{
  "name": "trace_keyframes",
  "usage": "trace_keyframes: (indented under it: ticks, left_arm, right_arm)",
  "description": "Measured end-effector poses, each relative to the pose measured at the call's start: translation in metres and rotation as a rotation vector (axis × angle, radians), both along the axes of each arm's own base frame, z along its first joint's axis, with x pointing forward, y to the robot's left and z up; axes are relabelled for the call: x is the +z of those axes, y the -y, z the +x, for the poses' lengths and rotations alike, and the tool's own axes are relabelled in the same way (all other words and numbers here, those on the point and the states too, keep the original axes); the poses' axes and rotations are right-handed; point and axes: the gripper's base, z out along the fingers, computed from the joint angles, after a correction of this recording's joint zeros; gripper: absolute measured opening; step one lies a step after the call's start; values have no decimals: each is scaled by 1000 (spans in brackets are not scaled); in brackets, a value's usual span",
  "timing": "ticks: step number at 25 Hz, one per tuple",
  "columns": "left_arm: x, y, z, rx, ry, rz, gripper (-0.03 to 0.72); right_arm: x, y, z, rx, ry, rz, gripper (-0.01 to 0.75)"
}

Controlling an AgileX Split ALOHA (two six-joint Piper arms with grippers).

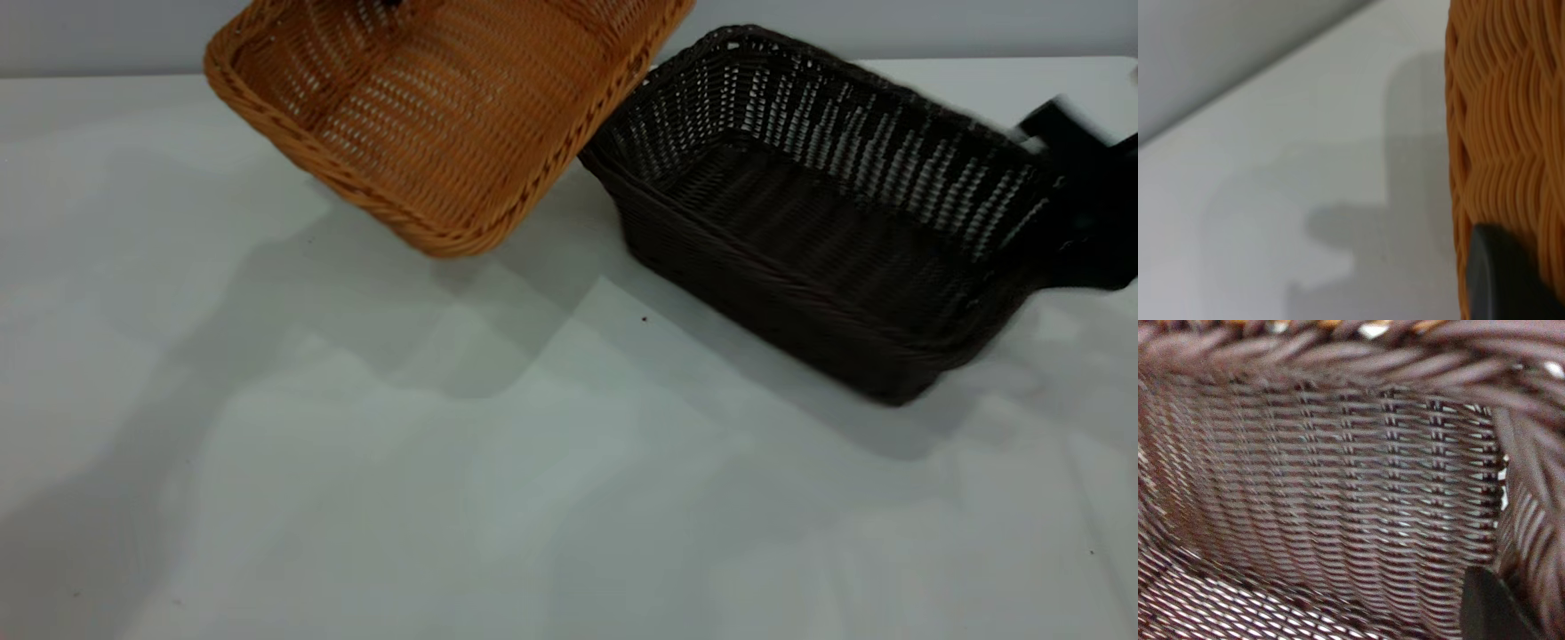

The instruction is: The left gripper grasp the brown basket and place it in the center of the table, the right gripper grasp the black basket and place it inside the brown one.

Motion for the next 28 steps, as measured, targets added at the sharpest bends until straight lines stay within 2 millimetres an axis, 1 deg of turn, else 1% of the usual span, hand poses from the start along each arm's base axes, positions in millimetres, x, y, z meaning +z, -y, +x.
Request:
trace_keyframes:
  ticks: [2, 3, 6, 8, 10, 13, 18, 20, 22, 24, 25, 28]
  left_arm:
    - [1, 1, -6, -66, -45, 31, 84]
    - [0, 2, -10, -111, -76, 52, 84]
    - [-10, 11, -27, -343, -172, 160, 84]
    - [-16, 21, -36, -489, -201, 206, 84]
    - [-22, 35, -42, -617, -186, 231, 84]
    - [-32, 58, -49, -771, -128, 222, 84]
    - [-49, 99, -63, -876, -60, 157, 92]
    - [-56, 111, -70, -911, -57, 158, 120]
    - [-59, 120, -75, -934, -53, 163, 188]
    - [-59, 127, -78, -937, -32, 167, 280]
    - [-59, 129, -77, -932, -16, 170, 330]
    - [-58, 132, -76, -913, 11, 174, 447]
  right_arm:
    - [10, 26, 7, 38, 57, -23, 82]
    - [16, 41, 8, 28, 79, -19, 82]
    - [44, 82, 18, -26, 168, 2, 78]
    - [60, 101, 20, -33, 206, 26, 76]
    - [69, 112, 18, -5, 211, 51, 76]
    - [73, 119, 14, 47, 199, 61, 76]
    - [74, 118, 13, 70, 196, 76, 76]
    - [74, 118, 13, 76, 197, 82, 76]
    - [75, 117, 13, 81, 198, 91, 76]
    - [75, 117, 13, 86, 199, 99, 76]
    - [76, 116, 13, 90, 199, 105, 76]
    - [76, 114, 12, 105, 199, 122, 76]
